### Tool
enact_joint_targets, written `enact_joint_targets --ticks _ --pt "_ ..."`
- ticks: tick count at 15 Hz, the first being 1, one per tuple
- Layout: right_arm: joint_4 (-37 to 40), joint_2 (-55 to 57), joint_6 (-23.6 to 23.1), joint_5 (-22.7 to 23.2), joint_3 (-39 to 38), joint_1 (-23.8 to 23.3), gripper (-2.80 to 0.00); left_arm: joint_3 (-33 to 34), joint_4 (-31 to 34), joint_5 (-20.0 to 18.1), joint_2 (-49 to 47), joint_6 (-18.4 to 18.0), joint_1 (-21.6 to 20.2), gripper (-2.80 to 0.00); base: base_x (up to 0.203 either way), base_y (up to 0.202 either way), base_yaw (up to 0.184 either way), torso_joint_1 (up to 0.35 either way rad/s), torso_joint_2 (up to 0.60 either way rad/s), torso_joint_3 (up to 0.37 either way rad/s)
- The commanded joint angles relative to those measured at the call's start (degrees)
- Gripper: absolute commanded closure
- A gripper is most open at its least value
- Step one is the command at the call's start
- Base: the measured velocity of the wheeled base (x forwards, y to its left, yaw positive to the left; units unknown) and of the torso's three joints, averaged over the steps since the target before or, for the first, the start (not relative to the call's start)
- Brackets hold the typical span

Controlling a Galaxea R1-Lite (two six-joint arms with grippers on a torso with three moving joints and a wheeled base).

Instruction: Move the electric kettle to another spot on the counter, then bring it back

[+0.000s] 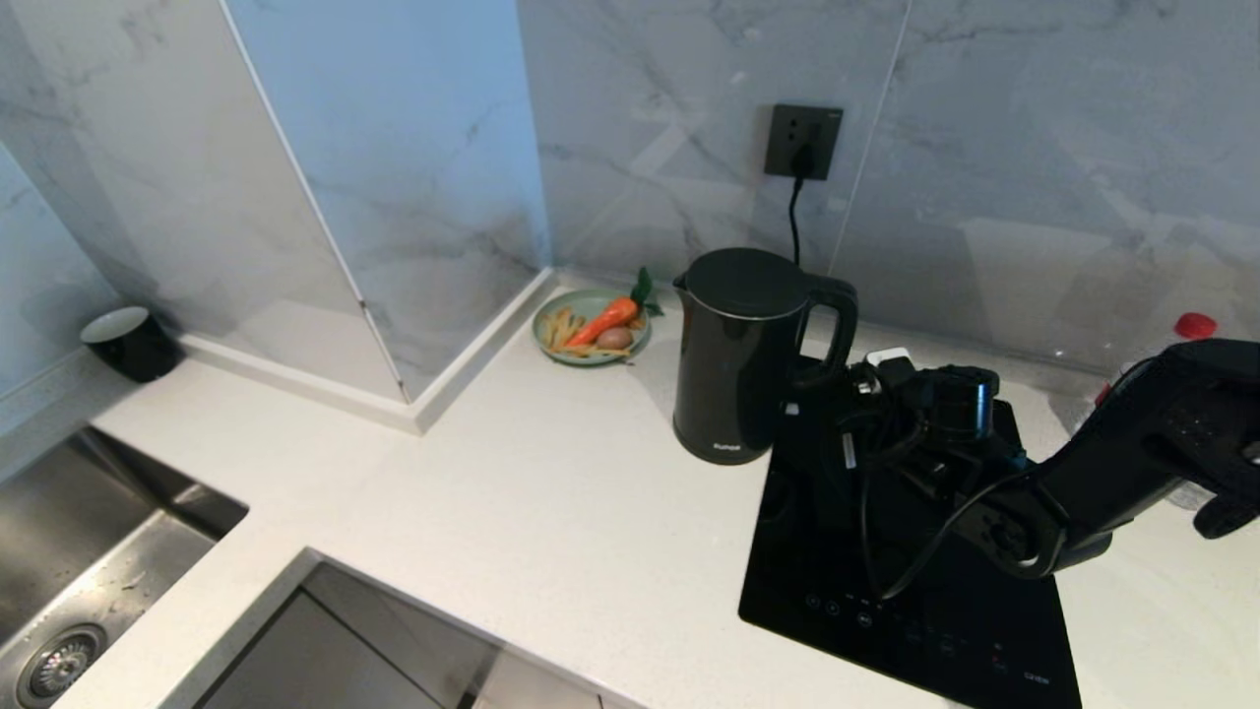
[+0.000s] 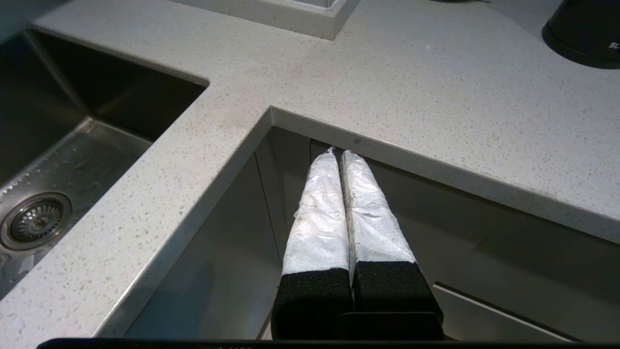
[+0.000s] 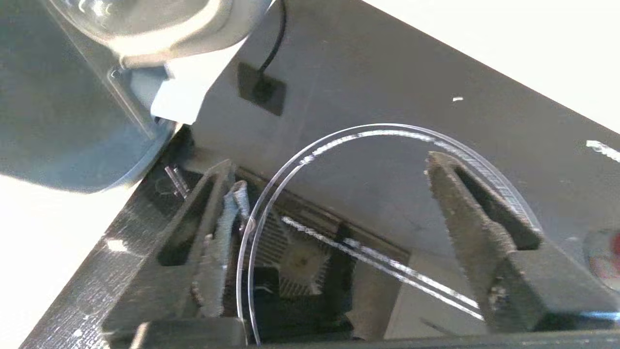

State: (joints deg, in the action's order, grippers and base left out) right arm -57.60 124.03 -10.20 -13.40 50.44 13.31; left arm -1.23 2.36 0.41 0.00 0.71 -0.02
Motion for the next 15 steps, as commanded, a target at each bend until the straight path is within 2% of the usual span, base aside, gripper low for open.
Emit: enact_joint_targets --ticks 1,4,10,15 --pt "-0.52 2.18 -0.26 -0.05 0.61 0.41 -2.8 0.0 0.01 0.02 -0.05 0.03 0.02 0.0 0.0 0.0 0.0 0.0 0.0 0.0" --pt "-1.44 3.54 -0.25 -0.05 0.98 0.32 -2.8 0.0 0.01 0.02 0.0 0.0 0.02 0.0 0.0 0.0 0.0 0.0 0.0 0.0" --pt "-8.57 5.87 -1.66 -0.49 1.07 0.23 -2.8 0.0 0.01 0.02 -0.07 0.0 -0.04 0.0 0.0 0.0 0.0 0.0 0.0 0.0" --pt "-8.67 6.66 -1.49 -0.66 2.82 -0.12 -2.8 0.0 0.01 0.02 0.0 0.08 -0.06 0.0 0.0 0.0 0.0 0.0 0.0 0.0"
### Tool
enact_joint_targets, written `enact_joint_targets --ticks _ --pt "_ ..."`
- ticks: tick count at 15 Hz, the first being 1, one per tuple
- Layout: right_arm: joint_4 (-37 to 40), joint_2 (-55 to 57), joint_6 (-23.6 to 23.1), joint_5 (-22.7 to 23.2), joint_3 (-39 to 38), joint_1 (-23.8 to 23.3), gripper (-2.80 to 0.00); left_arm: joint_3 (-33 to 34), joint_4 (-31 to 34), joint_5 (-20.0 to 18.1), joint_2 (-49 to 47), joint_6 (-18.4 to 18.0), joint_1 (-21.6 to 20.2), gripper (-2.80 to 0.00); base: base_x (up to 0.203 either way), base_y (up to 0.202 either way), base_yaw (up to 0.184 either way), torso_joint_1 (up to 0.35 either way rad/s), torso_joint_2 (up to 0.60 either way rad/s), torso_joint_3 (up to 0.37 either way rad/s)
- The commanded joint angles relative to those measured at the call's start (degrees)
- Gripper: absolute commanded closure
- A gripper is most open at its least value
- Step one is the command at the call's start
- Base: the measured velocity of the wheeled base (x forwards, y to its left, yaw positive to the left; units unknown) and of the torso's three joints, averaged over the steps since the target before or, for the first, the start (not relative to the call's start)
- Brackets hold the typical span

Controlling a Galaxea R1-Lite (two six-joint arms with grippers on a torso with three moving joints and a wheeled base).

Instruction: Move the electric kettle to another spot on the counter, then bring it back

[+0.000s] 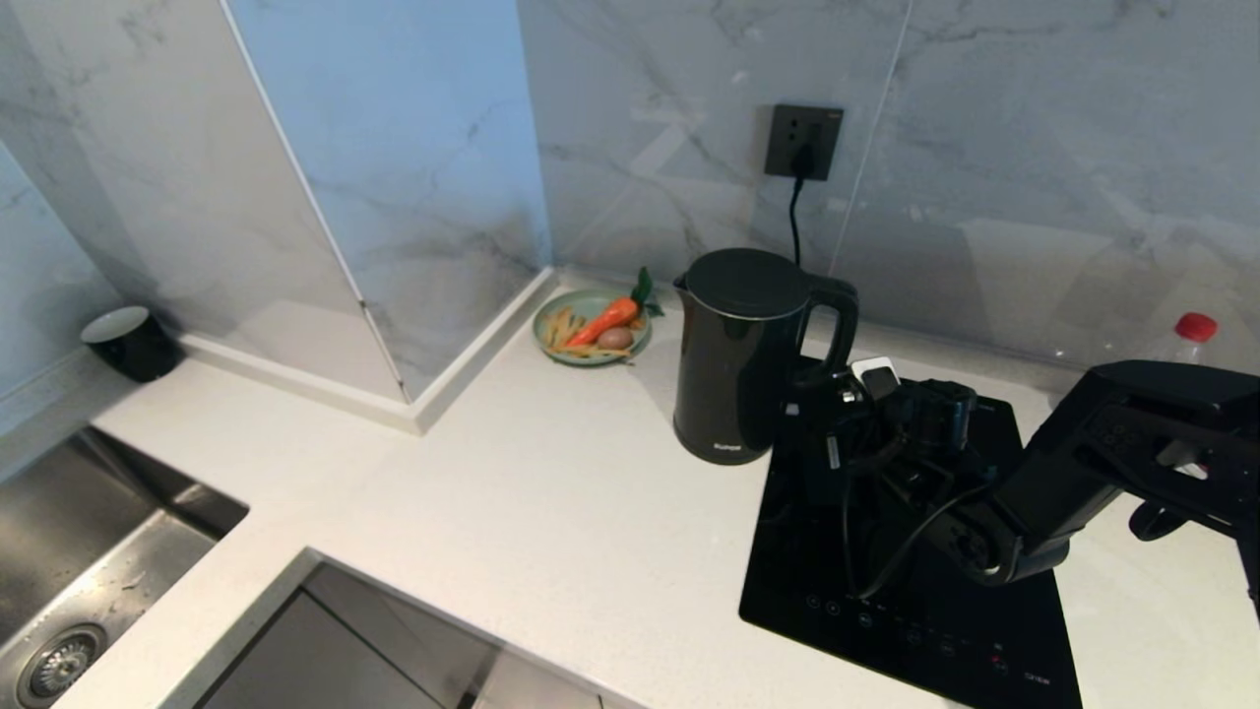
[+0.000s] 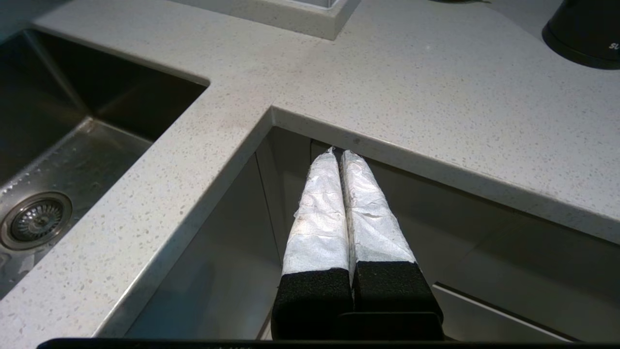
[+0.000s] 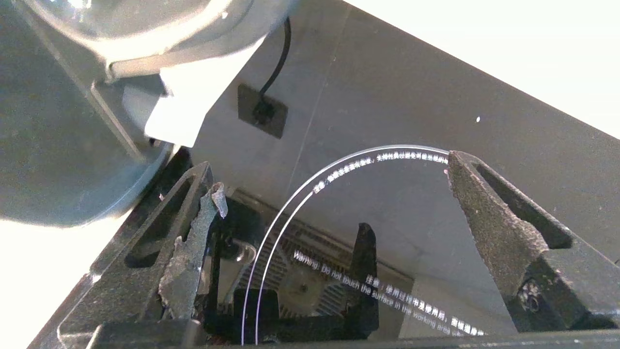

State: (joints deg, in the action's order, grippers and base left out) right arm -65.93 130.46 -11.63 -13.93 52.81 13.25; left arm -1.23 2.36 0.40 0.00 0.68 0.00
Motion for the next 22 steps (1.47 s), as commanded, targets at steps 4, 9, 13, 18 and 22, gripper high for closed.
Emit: enact_joint_targets --ticks 4,9,13,18,22 --pt "-0.25 0.32 0.03 -0.04 1.68 -0.68 -2.8 0.0 0.01 0.04 -0.09 0.1 -0.09 0.0 0.0 0.0 0.0 0.0 0.0 0.0" --pt "-0.25 0.47 0.2 0.05 2.12 -0.77 -2.8 0.0 0.01 0.04 -0.07 0.07 0.0 0.0 0.0 0.0 0.0 0.0 0.0 0.0" --pt "-0.25 1.49 0.55 0.13 2.87 -0.86 -2.8 0.0 0.01 0.04 -0.07 0.04 0.0 0.0 0.0 0.0 0.0 0.0 0.0 0.0" --pt "-0.25 2.89 1.08 0.13 4.14 -1.12 -2.8 0.0 0.01 0.04 -0.08 0.02 0.0 0.0 0.0 0.0 0.0 0.0 0.0 0.0" --pt "-0.34 3.93 1.08 0.13 4.93 -1.21 -2.8 0.0 0.01 0.04 0.0 0.05 0.0 0.0 0.0 0.0 0.0 0.0 0.0 0.0"
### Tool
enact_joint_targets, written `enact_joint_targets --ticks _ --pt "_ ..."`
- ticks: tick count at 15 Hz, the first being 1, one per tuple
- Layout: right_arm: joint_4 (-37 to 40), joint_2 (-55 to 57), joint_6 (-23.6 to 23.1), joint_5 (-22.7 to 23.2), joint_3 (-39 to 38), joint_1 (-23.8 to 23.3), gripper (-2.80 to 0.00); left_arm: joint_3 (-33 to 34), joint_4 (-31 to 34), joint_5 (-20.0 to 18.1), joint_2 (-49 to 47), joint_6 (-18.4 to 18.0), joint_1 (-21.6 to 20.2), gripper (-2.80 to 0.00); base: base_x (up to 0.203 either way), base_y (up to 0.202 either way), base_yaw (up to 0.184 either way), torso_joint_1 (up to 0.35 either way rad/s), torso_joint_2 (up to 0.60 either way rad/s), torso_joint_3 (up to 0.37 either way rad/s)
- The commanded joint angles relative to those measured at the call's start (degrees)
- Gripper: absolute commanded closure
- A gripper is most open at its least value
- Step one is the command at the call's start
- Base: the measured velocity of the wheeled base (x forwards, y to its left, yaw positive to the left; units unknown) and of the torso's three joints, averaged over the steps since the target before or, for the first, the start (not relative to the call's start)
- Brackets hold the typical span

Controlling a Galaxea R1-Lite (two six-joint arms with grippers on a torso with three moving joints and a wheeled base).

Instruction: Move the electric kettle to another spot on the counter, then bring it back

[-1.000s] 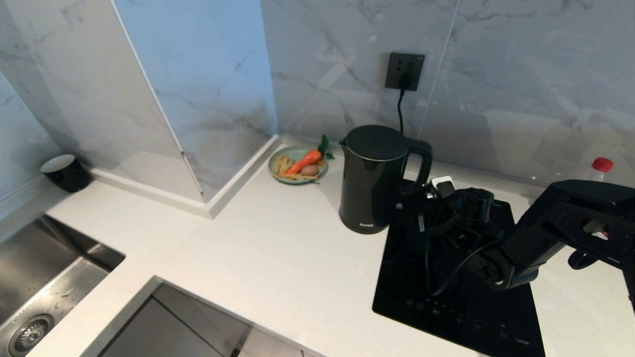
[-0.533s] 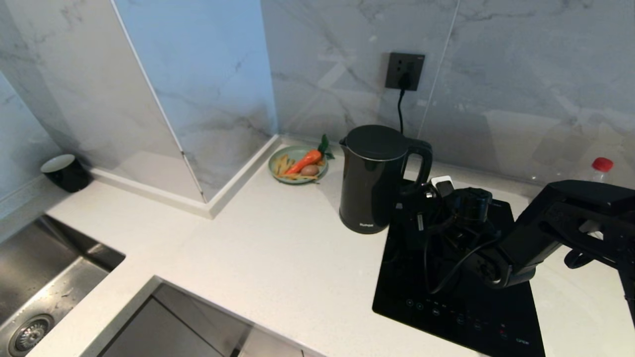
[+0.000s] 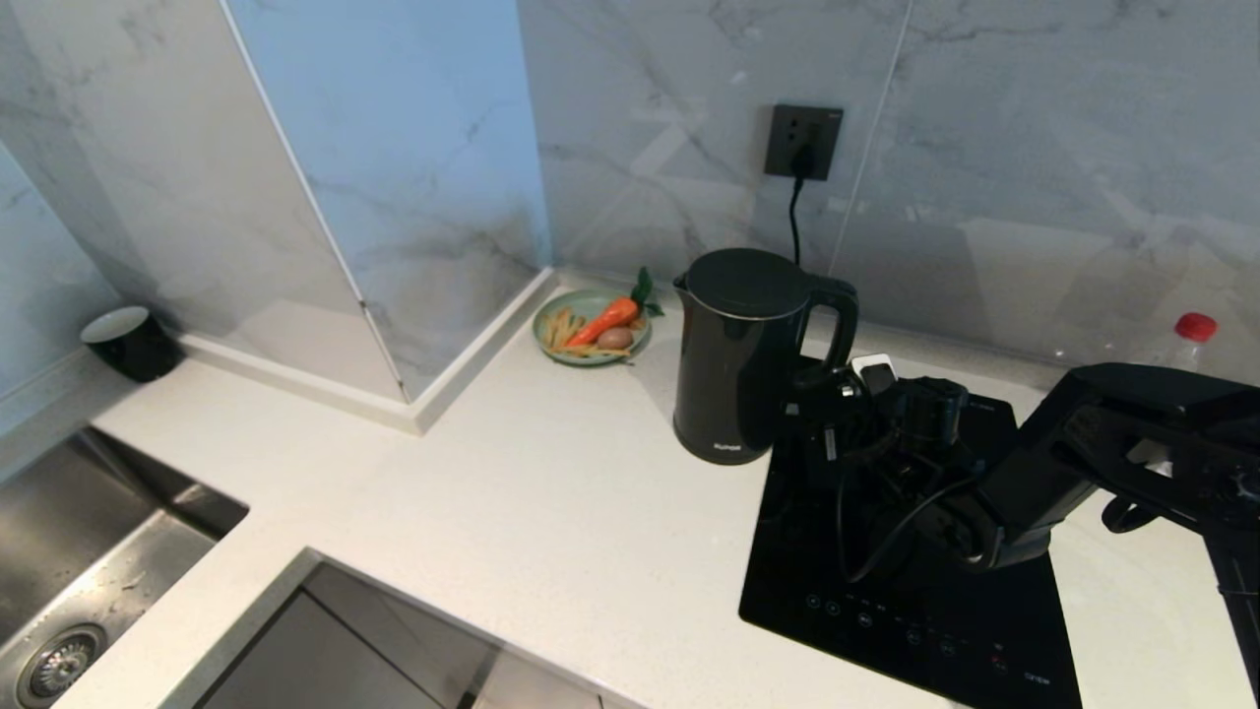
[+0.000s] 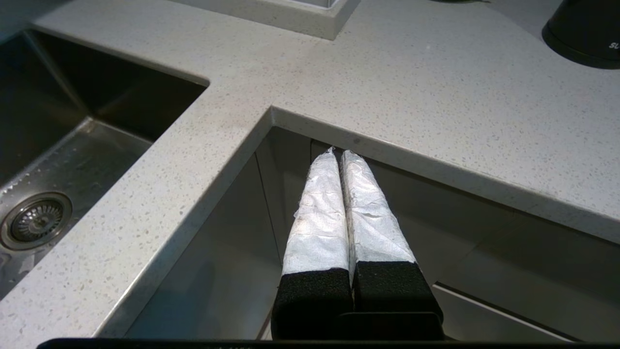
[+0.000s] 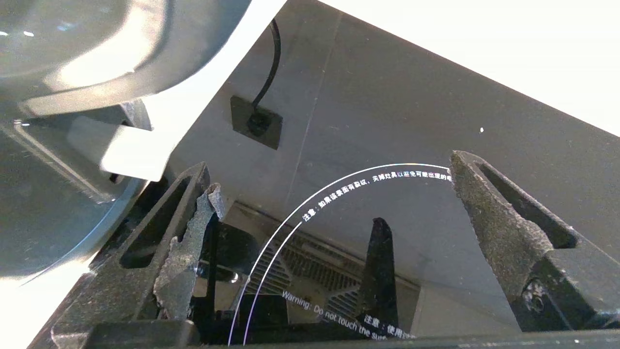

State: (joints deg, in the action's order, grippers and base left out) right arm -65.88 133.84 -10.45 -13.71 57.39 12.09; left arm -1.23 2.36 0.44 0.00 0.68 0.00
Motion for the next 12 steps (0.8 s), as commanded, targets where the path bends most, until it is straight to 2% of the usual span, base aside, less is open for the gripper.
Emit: enact_joint_targets --ticks 1,5,12 --pt "-0.39 0.29 -0.04 -0.08 0.36 -0.12 -2.8 0.0 0.01 0.0 0.0 0.04 -0.08 0.0 0.0 0.0 0.0 0.0 0.0 0.0" --pt "-3.81 0.63 0.34 -0.08 0.62 -0.05 -2.8 0.0 0.01 0.0 -0.04 0.06 0.0 0.0 0.0 0.0 0.0 0.0 0.0 0.0" --pt "-4.0 4.5 2.87 -0.17 4.6 0.9 -2.8 0.0 0.01 0.0 0.0 0.03 0.0 0.0 0.0 0.0 0.0 0.0 0.0 0.0"
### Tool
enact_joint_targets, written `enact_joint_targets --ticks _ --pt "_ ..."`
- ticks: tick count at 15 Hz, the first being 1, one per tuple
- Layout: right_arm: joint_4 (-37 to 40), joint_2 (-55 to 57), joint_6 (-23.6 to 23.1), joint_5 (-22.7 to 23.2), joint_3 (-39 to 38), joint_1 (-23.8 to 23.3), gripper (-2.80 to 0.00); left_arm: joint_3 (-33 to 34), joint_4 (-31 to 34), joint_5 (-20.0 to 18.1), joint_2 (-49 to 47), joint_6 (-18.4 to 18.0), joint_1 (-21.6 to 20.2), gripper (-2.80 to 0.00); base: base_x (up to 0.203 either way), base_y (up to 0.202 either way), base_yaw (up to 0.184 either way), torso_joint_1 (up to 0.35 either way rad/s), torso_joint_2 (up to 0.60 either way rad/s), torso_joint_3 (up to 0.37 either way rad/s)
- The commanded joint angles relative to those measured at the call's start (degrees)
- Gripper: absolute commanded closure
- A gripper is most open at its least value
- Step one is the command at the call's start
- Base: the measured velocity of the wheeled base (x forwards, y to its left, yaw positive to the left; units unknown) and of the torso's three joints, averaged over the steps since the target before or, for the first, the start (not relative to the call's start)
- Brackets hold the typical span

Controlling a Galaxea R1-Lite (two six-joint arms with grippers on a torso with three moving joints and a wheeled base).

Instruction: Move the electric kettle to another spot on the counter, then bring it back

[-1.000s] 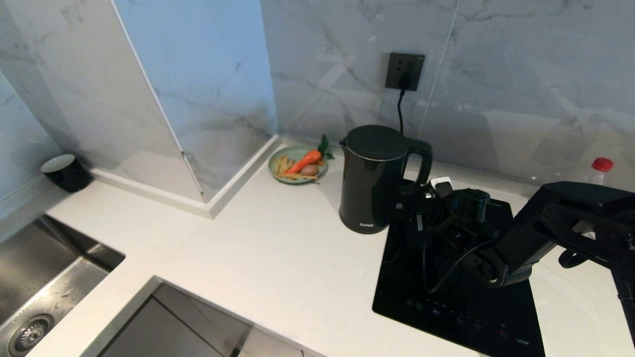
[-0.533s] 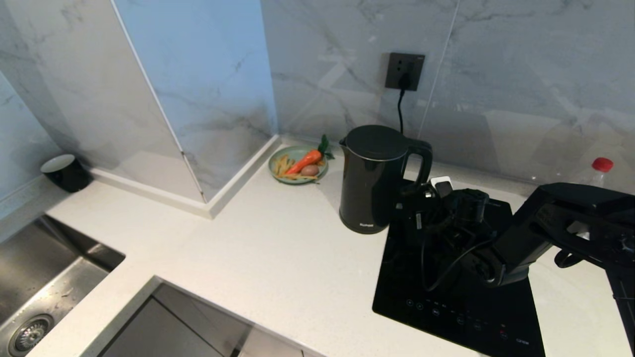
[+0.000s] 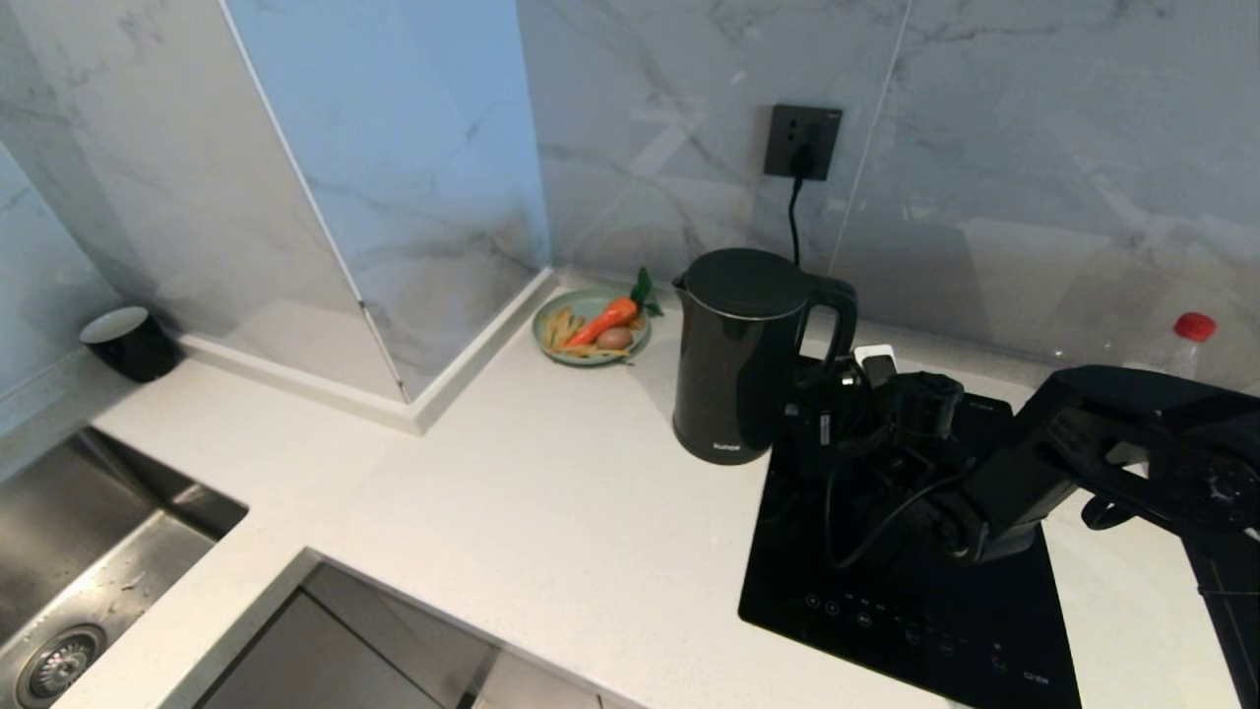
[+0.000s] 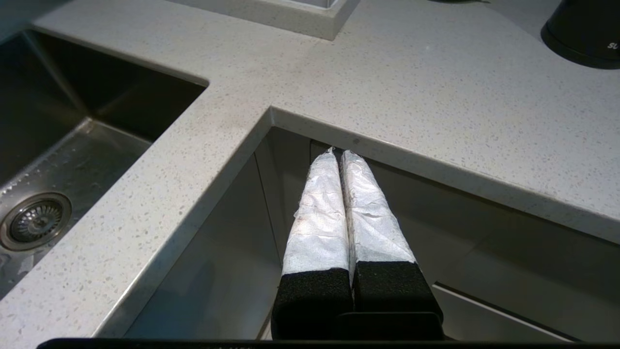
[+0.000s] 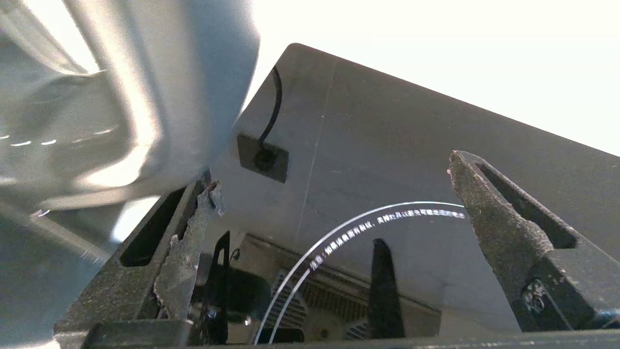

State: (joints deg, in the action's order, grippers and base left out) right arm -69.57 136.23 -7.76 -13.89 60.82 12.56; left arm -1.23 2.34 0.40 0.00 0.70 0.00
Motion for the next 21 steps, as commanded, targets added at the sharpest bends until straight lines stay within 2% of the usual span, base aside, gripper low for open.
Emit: enact_joint_targets --ticks 1,11,21 --pt "-0.3 2.97 0.28 -0.01 1.31 0.53 -2.8 0.0 0.03 0.04 0.0 0.02 -0.02 0.0 0.0 0.0 0.0 0.0 0.0 0.0" --pt "-0.37 1.5 -0.25 -1.06 -0.01 0.45 -2.8 0.0 0.03 0.04 -0.08 0.05 -0.07 0.0 0.0 0.0 0.0 0.0 0.0 0.0" --pt "0.7 2.16 -2.65 -0.89 -0.83 0.1 -2.8 0.0 0.03 0.04 -0.05 0.09 0.0 0.0 0.0 0.0 0.0 0.0 0.0 0.0"
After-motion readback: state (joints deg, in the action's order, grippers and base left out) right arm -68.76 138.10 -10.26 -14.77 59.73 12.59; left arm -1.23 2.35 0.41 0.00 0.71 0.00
